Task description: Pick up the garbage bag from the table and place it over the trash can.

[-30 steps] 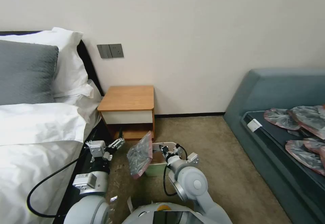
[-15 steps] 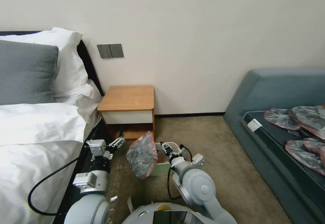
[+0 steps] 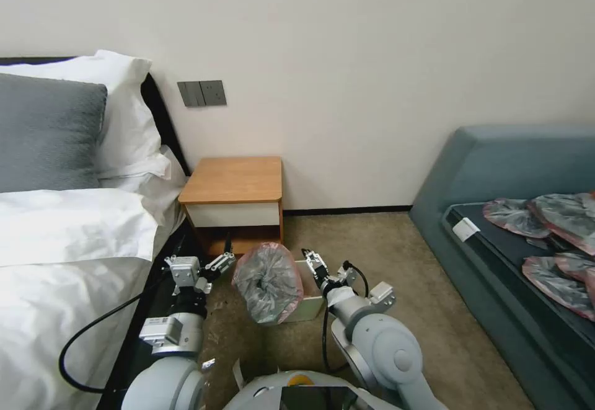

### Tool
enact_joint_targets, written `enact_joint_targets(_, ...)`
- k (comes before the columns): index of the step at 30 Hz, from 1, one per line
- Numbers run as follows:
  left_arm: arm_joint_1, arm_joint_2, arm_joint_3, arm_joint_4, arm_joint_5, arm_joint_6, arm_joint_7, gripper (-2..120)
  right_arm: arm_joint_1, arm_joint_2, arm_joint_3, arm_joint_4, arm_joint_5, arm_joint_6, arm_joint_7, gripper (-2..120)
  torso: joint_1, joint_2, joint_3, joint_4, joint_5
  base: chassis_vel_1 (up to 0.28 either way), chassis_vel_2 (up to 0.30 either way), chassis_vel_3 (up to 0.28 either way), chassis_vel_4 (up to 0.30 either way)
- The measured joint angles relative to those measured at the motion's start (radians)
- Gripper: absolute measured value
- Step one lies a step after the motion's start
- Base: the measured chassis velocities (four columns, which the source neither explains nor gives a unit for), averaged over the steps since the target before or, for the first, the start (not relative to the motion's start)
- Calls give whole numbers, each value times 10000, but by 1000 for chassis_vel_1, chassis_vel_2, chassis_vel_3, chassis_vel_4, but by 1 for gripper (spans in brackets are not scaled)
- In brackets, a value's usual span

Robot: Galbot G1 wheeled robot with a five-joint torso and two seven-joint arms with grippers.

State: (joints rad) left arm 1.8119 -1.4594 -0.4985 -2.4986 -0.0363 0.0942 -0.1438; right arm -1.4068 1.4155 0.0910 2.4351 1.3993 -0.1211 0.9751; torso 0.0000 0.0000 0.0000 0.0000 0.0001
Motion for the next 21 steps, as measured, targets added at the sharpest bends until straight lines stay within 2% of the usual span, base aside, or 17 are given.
enact_joint_targets(8,137,182,261,702,322,-27,-64,95,14,-16,226,0,-153,-106,-39,100,0,0,0,0,-1,0,0,0,0)
enact_joint_targets(12,205,191,529,1150,649,-95,-167,86,31,-4,310,-2,-162,-134,-51,100,0,0,0,0,0,0,0,0,0)
enact_joint_targets(15,293,168,937,1618,878,-114,-322,73,39,41,345,-47,-190,-164,-55,100,0,0,0,0,0,0,0,0,0)
enact_joint_targets(21,309,77,1222,2323,1092,-109,-473,72,19,77,414,-116,-221,-187,-56,100,-1,0,0,0,0,0,0,0,0)
